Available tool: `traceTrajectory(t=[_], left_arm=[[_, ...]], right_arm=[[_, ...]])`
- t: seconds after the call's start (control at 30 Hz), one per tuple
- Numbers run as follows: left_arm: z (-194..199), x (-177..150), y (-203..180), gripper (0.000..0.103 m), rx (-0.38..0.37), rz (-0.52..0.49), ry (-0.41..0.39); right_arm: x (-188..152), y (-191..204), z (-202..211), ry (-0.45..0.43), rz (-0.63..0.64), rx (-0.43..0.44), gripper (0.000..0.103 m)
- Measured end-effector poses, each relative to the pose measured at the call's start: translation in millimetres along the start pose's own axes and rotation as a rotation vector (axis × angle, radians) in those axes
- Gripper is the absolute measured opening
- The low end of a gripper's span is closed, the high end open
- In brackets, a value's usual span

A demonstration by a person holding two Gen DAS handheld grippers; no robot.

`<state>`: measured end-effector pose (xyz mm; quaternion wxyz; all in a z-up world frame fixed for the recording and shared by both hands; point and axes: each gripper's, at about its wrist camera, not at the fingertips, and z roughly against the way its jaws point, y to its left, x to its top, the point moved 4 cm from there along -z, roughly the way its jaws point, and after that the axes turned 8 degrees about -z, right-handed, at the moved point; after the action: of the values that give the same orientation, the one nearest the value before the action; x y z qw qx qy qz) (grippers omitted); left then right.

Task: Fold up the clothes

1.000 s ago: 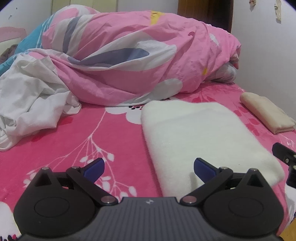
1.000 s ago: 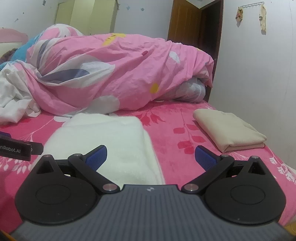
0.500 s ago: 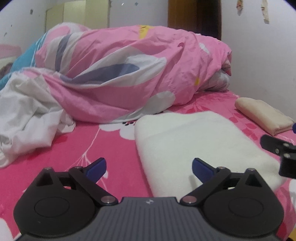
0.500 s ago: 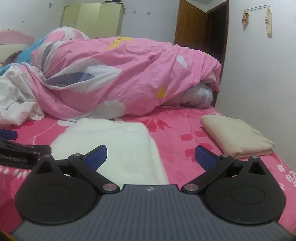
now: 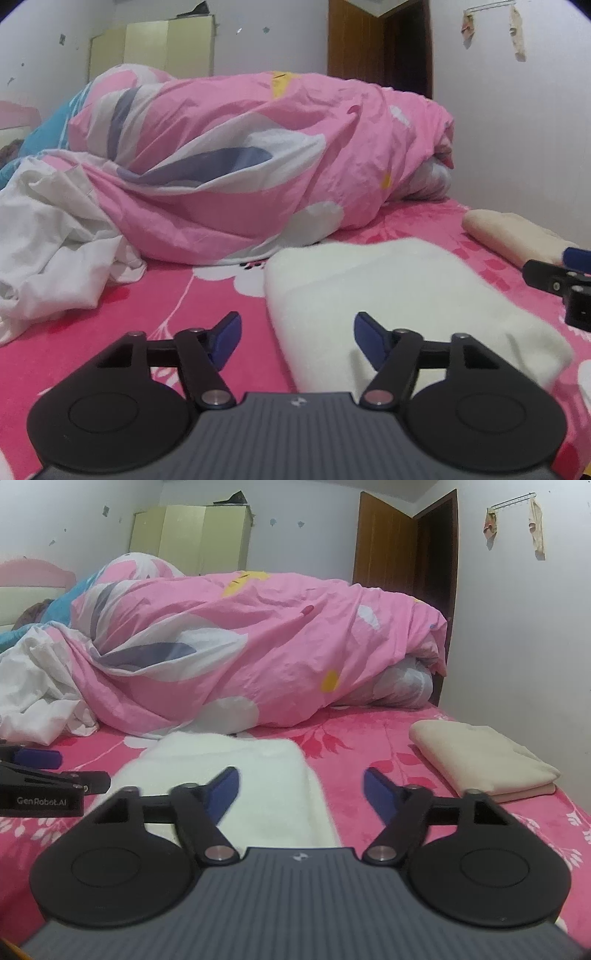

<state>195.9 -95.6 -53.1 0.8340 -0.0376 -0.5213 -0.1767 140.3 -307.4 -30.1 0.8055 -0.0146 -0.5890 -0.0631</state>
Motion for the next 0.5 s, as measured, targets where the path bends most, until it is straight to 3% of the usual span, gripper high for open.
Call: traceTrajectory(t=[0.13, 0.2, 0.33, 0.4, 0.47, 0.5], left_arm=[[-4.1, 2.9, -9.1, 0.054, -0.03, -0.028, -0.009], [-6.9, 4.2, -14.9, 0.041, -0.054, -0.046, -0.013], [-20.6, 0.9, -26.0, 0.018, -0.097, -0.074, 0.028], [-25.1, -3.8, -29.8, 0.018, -0.093, -0.098, 0.027], [-26.4, -6.5, -33.1, 0.019, -0.094, -0.124, 0.019], [-26.8, -6.9, -34.0, 0.018, -0.09, -0.127, 0.018]], right_arm=[[0.2, 0.2, 0.4, -0.01, 0.011, 0.034, 0.045], [2.1, 3.0, -1.8, -0.017, 0.013, 0.07, 0.03], [0.3, 8.9, -14.2, -0.007, 0.033, 0.116, 0.021], [-8.6, 8.6, -27.0, 0.036, 0.036, 0.12, 0.017], [-31.6, 4.8, -50.6, 0.154, 0.06, 0.099, 0.016], [-40.4, 3.0, -54.2, 0.144, 0.071, 0.099, 0.016]])
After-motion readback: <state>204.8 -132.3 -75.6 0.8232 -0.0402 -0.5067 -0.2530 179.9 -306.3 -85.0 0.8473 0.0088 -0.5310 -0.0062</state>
